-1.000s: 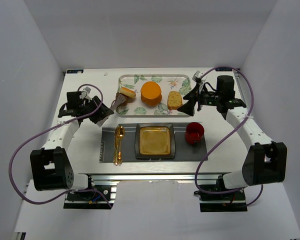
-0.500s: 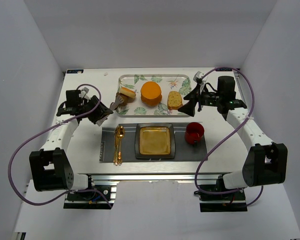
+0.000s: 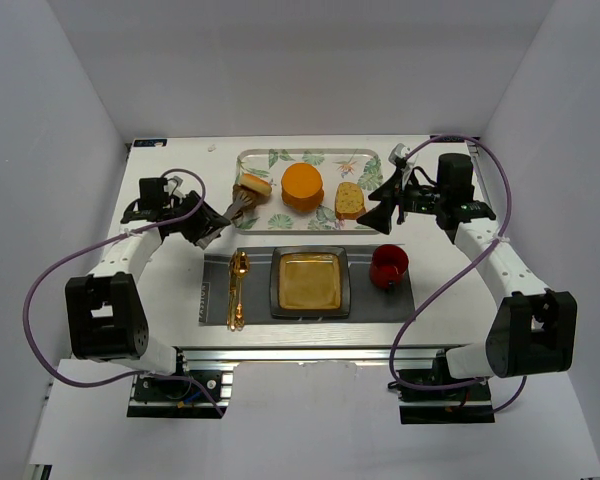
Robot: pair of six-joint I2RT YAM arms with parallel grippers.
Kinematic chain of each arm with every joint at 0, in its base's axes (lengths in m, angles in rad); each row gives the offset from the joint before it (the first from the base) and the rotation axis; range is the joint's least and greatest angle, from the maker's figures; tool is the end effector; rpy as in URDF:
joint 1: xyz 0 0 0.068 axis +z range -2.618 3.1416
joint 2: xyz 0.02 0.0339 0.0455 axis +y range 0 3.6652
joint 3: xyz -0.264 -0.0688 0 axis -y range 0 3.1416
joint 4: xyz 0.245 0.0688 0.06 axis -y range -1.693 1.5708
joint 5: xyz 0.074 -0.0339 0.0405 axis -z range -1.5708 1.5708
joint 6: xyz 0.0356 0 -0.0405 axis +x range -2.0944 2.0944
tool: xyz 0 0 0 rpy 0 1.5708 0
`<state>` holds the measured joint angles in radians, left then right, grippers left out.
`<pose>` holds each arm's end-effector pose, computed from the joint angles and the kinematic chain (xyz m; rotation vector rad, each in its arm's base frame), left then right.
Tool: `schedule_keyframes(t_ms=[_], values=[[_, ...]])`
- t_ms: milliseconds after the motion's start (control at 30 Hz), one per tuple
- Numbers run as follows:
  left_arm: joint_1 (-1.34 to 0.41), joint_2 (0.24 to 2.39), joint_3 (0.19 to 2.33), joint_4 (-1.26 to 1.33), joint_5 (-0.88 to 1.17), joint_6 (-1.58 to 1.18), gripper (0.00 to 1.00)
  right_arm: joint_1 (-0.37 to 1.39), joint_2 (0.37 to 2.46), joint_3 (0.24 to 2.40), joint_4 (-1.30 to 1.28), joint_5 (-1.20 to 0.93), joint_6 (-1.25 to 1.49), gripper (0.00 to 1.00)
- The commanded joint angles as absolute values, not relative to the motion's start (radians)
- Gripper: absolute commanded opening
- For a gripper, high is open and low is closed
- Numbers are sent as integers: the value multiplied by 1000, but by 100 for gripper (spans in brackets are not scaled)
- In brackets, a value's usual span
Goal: Place the bread
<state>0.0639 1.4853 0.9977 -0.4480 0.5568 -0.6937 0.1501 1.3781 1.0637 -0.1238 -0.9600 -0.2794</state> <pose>0.3044 0.0006 0.2309 -0.7195 2.4549 -0.9515 0.2987 0.0747 0.3138 -0.9711 1.6409 0.8661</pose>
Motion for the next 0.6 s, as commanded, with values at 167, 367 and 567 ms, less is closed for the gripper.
schedule_keyframes(t_ms=[167, 367, 567], values=[[61, 1445, 993, -376, 580, -726, 32, 143, 1339, 1055, -94, -991, -273, 88], [61, 1340, 933, -387, 636, -732, 11, 143, 1336, 1060, -106, -996, -279, 88], [61, 1163, 888, -515, 705, -695, 5, 143, 1331, 1065, -117, -996, -285, 88]])
